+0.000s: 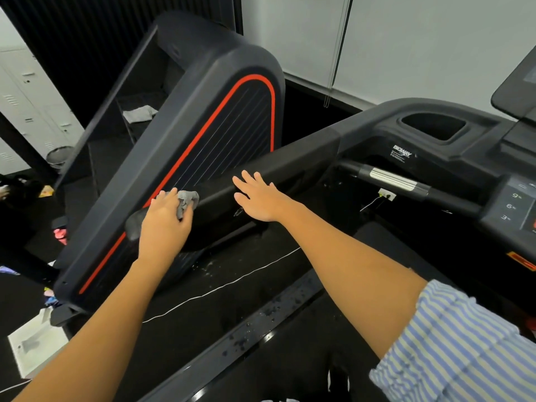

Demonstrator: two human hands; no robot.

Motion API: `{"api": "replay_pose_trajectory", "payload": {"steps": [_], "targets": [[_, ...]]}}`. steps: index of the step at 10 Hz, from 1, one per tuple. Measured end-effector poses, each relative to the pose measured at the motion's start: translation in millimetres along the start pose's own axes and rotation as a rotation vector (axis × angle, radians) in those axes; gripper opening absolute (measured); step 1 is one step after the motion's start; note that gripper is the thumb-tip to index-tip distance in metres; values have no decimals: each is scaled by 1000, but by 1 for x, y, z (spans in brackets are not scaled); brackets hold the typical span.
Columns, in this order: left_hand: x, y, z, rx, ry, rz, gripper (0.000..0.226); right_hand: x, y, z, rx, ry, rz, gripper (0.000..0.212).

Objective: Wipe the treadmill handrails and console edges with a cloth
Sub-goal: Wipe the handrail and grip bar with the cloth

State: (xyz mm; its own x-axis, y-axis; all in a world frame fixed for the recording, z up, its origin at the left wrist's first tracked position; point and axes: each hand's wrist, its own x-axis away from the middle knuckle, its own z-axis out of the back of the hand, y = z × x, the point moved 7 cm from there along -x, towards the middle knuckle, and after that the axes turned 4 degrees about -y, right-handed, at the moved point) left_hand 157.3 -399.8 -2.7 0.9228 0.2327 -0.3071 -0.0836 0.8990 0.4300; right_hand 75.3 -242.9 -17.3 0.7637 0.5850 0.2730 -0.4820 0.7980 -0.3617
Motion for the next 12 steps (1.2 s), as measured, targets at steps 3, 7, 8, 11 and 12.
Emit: {"api": "replay_pose_trajectory", "payload": {"steps": [3,7,8,11,12], "targets": [[-18,38,-27,-29,-66,-95,24,-1,1,-1,-20,4,1,50],[36,-29,11,-19,73,7,43,0,3,-1,-86,12,13,49],[37,-31,12,-4,80,22,38,-1,3,-1,-78,17,9,49],[6,-13,-8,-47,23,18,30,-3,2,-3,-75,27,13,50],[16,6,2,98,79,-88,14,-4,3,-5,-80,22,15,50]]}}
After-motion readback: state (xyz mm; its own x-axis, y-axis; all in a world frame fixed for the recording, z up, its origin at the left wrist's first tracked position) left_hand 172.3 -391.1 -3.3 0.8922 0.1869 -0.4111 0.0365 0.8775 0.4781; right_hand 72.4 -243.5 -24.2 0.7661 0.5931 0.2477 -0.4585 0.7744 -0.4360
